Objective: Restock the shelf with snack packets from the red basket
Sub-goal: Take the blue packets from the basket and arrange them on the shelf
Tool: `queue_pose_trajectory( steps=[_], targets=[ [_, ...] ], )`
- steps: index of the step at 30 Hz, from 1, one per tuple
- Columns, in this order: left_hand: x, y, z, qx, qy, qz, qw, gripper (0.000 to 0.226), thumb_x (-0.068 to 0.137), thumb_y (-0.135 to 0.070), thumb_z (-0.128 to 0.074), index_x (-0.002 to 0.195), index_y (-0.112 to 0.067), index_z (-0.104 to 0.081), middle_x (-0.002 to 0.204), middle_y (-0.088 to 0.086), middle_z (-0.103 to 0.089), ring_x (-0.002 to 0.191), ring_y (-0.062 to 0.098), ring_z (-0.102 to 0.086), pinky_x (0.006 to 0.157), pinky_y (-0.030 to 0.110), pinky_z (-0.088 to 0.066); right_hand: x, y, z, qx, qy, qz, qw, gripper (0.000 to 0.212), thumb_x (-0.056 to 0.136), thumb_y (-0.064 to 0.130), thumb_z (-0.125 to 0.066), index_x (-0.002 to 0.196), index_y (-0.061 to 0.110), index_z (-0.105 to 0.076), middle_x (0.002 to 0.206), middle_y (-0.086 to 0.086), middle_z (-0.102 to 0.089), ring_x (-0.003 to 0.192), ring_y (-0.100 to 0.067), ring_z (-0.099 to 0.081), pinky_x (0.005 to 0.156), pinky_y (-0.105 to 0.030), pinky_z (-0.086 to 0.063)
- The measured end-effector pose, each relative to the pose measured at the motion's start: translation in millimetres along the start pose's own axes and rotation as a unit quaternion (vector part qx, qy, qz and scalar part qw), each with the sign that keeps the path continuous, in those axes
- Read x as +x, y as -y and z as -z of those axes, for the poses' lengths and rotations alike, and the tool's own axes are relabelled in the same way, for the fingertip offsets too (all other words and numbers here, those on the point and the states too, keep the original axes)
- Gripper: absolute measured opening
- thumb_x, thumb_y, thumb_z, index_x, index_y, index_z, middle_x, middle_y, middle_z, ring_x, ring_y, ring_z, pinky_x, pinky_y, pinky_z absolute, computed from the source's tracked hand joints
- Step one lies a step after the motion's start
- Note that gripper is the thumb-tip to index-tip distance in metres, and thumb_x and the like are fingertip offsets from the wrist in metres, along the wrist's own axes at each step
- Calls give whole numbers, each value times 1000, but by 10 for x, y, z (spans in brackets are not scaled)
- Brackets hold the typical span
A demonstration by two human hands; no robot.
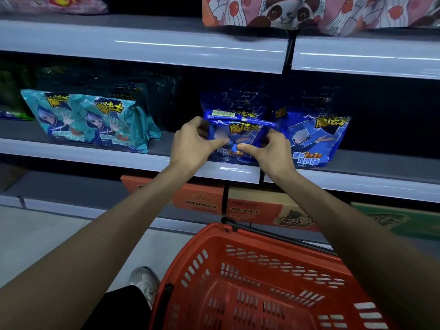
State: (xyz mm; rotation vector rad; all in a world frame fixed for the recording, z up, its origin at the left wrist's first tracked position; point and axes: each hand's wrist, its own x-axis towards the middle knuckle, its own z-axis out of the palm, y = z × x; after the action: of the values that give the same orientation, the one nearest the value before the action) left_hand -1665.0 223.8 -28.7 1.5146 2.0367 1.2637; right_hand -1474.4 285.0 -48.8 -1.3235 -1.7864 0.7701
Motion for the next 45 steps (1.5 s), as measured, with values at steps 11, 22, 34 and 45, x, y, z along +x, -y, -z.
queue_pose_trajectory(
  steps=[11,22,34,45],
  targets=[
    [9,18,-62,-15,-50,30,998,38,87,-52,-78,101,-18,-68,78,-16,-64,78,11,-68,78,42,-60,36,180,-69,-50,-8,4,999,35,77,42,-90,88,21,-63,74,4,-68,70,-14,-65,62,-33,-49],
    [12,-41,-11,-78,-30,79,993,46,83,-44,-85,114,-13,-71,86,-11,-67,80,4,-66,78,29,-57,-45,191,-94,-31,-28,-21,999,43,76,40,-91,97,16,-61,80,3,-68,76,-19,-66,69,-36,-52],
    [-62,-41,139,-141,8,129,982,49,75,-26,-94,114,-19,-65,109,2,-72,102,18,-71,92,35,-59,-190,205,-105,43,-61,-34,997,59,79,36,-90,120,9,-56,84,5,-55,73,-16,-54,71,-36,-48],
    [-207,47,289,-126,26,128,983,54,80,-3,-87,128,-10,-64,95,-5,-67,93,16,-65,78,21,-49,-283,261,-47,74,-60,-43,995,64,78,35,-91,129,22,-54,92,-5,-61,87,-26,-64,76,-44,-55]
  ],
)
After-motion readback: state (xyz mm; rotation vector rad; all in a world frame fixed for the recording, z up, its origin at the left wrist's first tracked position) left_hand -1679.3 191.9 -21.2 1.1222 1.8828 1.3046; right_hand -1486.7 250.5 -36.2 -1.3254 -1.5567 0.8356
